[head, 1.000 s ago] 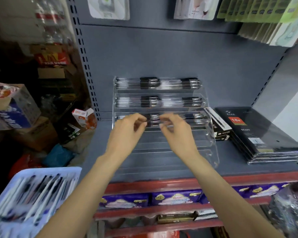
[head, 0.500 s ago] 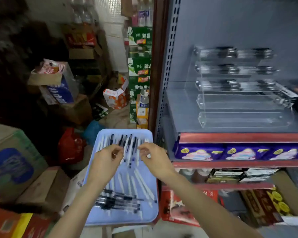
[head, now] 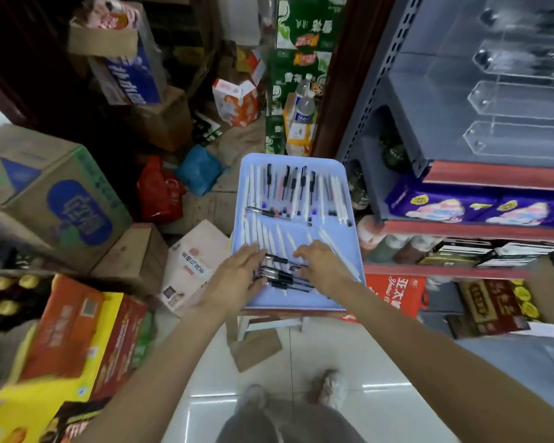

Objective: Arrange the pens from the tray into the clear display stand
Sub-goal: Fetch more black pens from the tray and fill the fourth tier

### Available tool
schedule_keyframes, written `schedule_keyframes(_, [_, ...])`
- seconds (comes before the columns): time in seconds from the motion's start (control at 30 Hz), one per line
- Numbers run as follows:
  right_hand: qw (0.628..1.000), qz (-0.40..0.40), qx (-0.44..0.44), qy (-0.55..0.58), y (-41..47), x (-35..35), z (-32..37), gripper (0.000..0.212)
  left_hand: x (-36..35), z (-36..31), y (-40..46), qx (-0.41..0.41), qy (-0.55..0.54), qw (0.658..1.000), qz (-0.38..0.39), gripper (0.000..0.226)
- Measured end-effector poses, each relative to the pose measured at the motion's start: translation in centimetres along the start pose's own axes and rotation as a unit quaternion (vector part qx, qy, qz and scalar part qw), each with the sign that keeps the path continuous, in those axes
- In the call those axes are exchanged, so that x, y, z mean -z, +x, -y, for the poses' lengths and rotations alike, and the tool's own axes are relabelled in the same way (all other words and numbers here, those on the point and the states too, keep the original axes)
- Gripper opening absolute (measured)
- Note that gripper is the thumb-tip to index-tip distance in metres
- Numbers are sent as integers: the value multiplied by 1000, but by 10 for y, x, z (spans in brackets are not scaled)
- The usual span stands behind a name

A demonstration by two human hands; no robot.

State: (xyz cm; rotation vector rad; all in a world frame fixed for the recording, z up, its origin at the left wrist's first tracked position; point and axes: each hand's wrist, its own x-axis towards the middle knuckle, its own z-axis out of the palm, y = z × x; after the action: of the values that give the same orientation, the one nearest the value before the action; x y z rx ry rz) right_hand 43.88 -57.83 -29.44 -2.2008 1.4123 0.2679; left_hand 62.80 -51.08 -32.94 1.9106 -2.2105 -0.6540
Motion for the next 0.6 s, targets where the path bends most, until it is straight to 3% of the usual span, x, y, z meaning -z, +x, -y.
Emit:
schedule_keyframes(0.27, [997,21,-1,-71,8,6,4,20,-7,4,5,-24,-24,999,-22,60])
schedule_keyframes(0.37, [999,14,-20,-25,11,17,5,21,3,-1,10,9,-98,994,-38,59])
schedule_keyframes(0.5, [993,-75,-40,79,5,43,2,26,29,-25,22,48,-216,972,-79,50])
schedule_keyframes(0.6, [952,-172,-25,252,-4,68,-3,33,51,-57,40,36,-274,958,-75,48])
